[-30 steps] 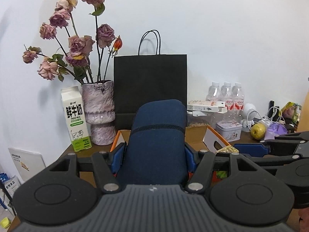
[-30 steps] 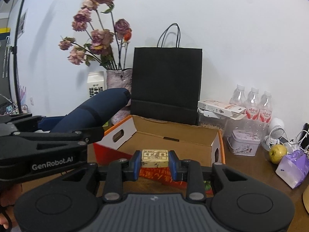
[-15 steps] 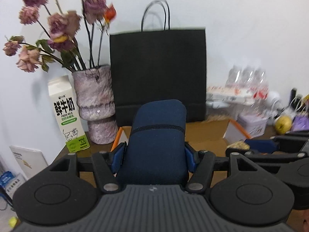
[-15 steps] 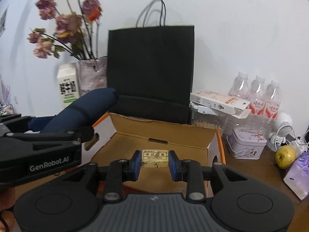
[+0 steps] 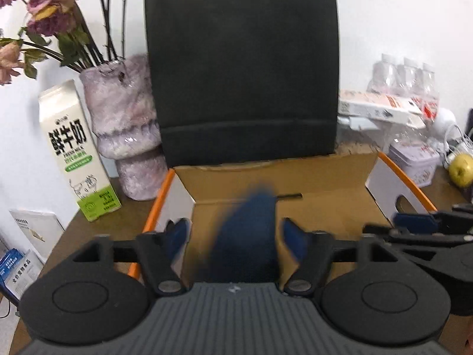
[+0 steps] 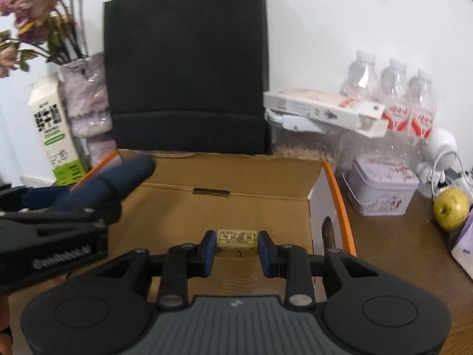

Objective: Organize objects
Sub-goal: 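Carry both items into the red cardboard box and open both grippers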

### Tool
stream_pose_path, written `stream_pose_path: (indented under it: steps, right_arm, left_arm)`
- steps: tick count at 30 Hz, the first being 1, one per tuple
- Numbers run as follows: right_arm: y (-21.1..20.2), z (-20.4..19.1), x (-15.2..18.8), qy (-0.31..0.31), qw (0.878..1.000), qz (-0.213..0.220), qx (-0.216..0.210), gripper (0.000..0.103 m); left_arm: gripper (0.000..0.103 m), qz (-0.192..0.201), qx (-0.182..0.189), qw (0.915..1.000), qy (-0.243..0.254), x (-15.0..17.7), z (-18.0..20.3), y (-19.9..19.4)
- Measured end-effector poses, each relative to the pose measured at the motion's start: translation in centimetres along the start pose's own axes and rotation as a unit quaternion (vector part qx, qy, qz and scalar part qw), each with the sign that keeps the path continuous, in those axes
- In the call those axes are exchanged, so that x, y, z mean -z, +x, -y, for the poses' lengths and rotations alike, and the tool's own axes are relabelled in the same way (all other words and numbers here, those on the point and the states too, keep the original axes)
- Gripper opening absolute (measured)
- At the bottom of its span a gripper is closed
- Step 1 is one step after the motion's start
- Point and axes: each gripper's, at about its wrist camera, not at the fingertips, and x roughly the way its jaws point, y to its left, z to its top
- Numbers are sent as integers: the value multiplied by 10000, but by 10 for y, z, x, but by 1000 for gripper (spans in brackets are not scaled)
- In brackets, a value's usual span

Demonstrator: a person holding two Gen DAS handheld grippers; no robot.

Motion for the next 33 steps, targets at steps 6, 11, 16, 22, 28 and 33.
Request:
stream_pose_path:
  steps: [6,11,16,22,28,33]
  right_arm:
    - [5,9,6,-47,10000,24,32,87]
    - [0,8,6,-66,9999,90,-20,91]
    - [-7,5,7,-124,9998,130,-23,92]
    - [-22,5,8,-134,9997,208,-11,92]
    - [-47,4,12,-116,9995,306,-41,93]
    - [-74,0,16,-116,9990,410,-102,94]
  left_arm:
    - [103,103,-202,9997,-117,0,-11,0]
    - [103,78,-217,9996,-158,3,-13,-1]
    - [103,100,-247,9994,-204,3,-15,-8]
    - [103,128,-238,9991,-324,4,-21,-22]
    - [103,109,-235,9984,-503,8,-31,-44]
    - [103,162,-215,9979,-591,11,-38,-71]
